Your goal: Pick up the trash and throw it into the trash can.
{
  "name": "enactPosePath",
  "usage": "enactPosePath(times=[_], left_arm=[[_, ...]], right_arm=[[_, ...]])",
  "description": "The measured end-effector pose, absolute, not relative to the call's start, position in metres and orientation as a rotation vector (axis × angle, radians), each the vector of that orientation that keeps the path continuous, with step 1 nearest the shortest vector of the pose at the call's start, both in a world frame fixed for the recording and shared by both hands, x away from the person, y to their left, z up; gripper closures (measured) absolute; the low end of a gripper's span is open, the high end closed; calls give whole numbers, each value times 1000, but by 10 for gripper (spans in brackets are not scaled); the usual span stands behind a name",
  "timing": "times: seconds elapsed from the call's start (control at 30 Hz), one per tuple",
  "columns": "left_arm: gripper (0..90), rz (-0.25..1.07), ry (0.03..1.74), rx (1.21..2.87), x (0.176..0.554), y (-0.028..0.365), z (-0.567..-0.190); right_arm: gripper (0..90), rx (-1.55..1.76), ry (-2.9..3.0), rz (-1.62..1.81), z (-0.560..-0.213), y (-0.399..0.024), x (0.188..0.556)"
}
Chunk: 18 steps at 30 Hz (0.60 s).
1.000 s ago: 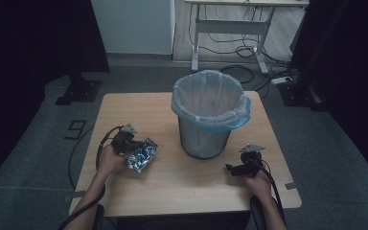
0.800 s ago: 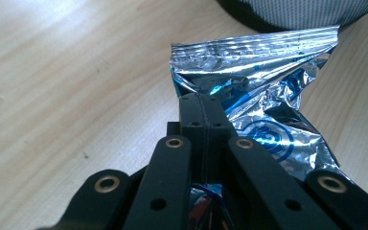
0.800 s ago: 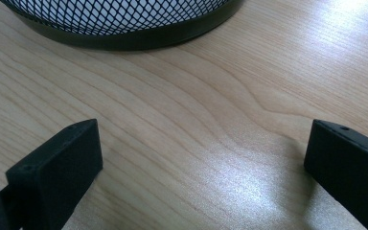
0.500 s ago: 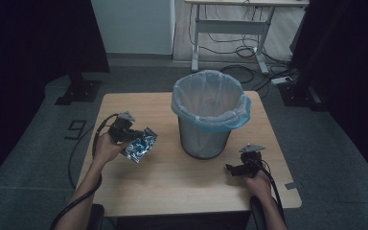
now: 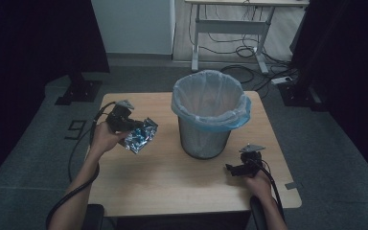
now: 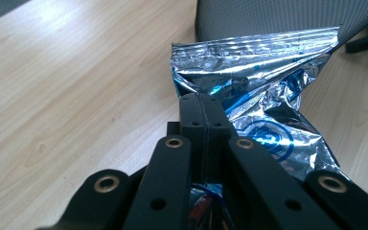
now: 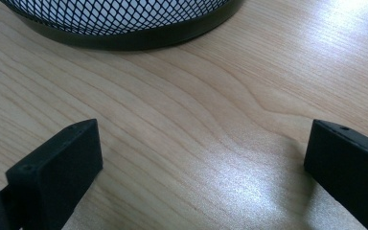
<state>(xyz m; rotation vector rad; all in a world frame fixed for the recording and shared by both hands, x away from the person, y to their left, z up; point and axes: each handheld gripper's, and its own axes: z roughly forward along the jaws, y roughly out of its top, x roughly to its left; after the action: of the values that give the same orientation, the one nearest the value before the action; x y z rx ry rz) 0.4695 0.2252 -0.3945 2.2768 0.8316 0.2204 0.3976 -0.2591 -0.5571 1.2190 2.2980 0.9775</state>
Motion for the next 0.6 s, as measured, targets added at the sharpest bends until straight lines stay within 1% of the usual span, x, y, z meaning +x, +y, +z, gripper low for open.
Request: enactPosePath(times=[0.6], left_arm=[[899,213,832,2251,480,218,-342]], right_arm=[[0,1212,2304,981,-557,-258,399]])
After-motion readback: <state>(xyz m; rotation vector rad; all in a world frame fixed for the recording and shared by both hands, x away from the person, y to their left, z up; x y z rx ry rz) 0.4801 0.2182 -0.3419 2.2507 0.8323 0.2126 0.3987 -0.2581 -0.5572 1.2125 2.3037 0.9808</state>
